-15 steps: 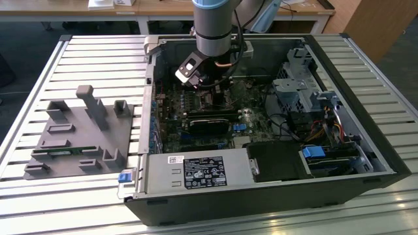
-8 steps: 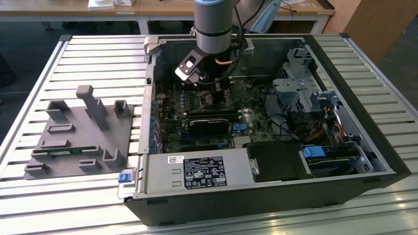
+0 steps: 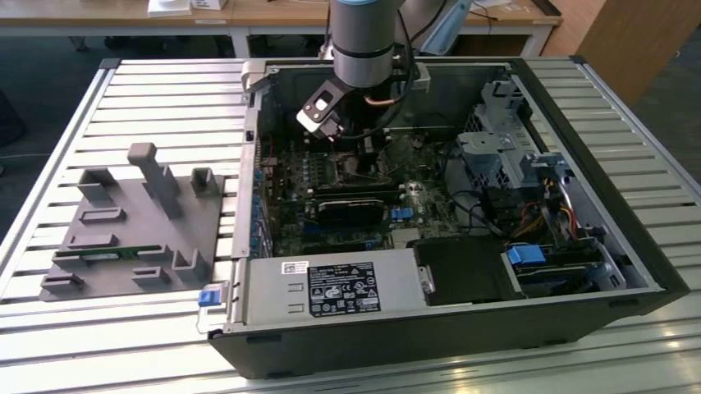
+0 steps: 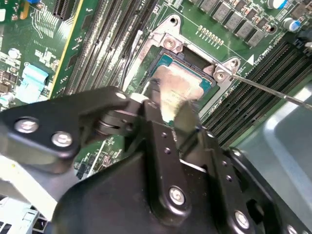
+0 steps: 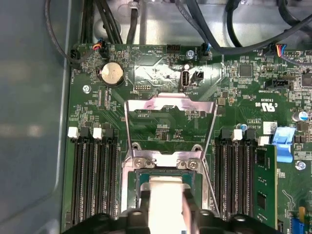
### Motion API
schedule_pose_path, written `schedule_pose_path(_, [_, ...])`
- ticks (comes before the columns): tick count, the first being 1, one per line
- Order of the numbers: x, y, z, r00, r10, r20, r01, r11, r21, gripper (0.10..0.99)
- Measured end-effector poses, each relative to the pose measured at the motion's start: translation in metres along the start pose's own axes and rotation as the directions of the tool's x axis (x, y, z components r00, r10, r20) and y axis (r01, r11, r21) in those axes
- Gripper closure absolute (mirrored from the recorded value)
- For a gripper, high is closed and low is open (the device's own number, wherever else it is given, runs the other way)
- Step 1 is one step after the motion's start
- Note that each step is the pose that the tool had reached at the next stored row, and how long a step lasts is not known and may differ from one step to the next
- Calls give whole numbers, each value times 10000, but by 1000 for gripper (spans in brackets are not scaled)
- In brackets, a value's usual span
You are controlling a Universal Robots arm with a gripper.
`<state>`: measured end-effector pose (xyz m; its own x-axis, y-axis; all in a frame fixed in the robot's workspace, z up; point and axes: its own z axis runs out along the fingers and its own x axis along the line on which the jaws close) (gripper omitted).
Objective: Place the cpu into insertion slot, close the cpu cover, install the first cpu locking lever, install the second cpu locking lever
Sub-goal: 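Place the cpu into insertion slot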
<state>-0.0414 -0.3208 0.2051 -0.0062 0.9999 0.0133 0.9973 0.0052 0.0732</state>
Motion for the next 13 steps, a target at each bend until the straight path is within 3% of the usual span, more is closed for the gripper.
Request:
schedule_pose_path(2, [0, 4, -9, 10000, 0, -2, 0, 10000, 17, 788])
schedule_pose_path(3, [0, 6, -9, 10000, 0, -3, 0, 10000, 28, 788])
schedule_pose_path(5, [1, 10, -12, 10000, 1, -2, -1, 10000, 49, 906])
schedule_pose_path(6, [0, 10, -15, 10000, 1, 1, -1, 10000, 57, 906])
schedule_pose_path(7, [0, 10, -19, 10000, 2, 2, -2, 10000, 63, 965])
schedule_pose_path(13, [0, 12, -34, 10000, 1, -4, -1, 10000, 66, 980])
